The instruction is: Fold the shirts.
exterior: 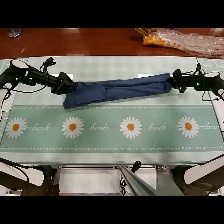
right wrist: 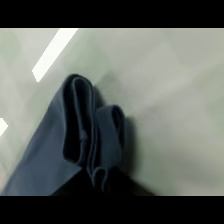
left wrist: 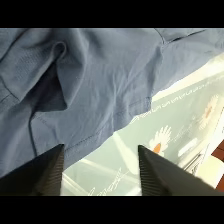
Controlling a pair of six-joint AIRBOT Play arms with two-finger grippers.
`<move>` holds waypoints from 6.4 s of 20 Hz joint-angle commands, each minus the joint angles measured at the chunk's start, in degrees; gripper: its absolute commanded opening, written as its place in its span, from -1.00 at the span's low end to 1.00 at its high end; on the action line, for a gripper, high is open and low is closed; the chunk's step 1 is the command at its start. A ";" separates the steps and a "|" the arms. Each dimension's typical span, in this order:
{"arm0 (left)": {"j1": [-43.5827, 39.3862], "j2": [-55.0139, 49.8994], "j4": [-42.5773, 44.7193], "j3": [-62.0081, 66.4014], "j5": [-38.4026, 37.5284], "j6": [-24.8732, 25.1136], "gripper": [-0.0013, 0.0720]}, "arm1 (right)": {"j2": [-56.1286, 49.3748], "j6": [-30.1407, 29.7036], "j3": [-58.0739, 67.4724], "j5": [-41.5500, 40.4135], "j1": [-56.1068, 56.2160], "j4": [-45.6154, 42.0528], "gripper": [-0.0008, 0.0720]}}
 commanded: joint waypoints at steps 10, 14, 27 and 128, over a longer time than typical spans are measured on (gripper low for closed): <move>-4.09 16.20 -0.09 0.04 9.05 1.14 -0.91 | 23.21 -5.66 0.04 6.19 1.60 -11.63 -0.87; -13.90 21.11 -0.04 0.02 20.04 -2.62 -0.91 | 33.14 -4.42 0.04 10.36 1.60 -12.66 -0.87; -44.13 6.45 0.00 -0.83 34.95 -6.67 -0.91 | 43.74 6.03 0.04 19.47 14.78 -29.97 -0.87; -0.68 52.22 24.94 -0.81 13.20 -12.13 -0.91 | 39.78 -2.01 -21.24 5.25 12.94 -13.49 -0.87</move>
